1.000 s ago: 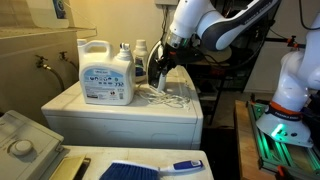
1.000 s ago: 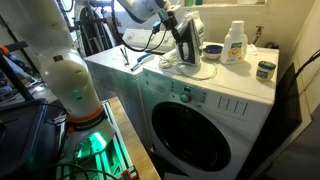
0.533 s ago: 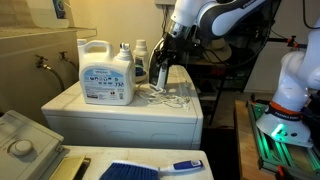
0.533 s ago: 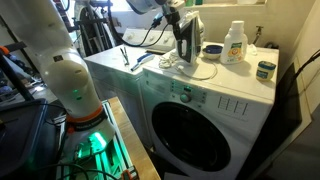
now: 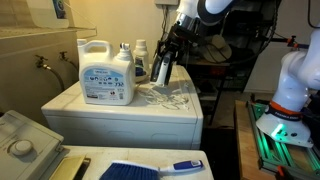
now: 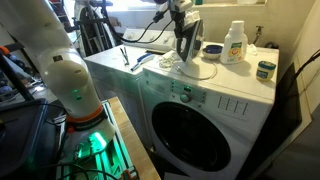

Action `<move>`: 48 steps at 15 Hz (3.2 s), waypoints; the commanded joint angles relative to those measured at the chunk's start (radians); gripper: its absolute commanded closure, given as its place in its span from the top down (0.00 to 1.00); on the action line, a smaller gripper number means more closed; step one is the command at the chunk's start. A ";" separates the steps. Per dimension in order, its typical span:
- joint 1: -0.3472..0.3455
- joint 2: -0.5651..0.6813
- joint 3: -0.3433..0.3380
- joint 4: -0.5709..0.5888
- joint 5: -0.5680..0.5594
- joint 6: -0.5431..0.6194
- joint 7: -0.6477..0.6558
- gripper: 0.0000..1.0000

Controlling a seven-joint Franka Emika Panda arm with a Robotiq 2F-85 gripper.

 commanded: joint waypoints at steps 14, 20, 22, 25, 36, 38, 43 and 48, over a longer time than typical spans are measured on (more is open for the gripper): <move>-0.073 -0.092 -0.118 -0.192 0.530 -0.028 -0.368 0.18; -0.088 -0.070 -0.128 -0.184 0.569 -0.053 -0.403 0.67; -0.092 -0.069 -0.127 -0.178 0.573 -0.052 -0.419 0.77; -0.101 -0.084 -0.117 -0.163 0.526 -0.056 -0.414 0.99; -0.148 -0.295 -0.039 0.000 -0.043 -0.627 -0.357 1.00; -0.151 -0.314 -0.009 0.042 -0.130 -0.707 -0.369 1.00; -0.149 -0.354 0.057 0.080 -0.313 -0.682 -0.361 1.00; -0.136 -0.343 0.057 0.096 -0.279 -0.654 -0.347 1.00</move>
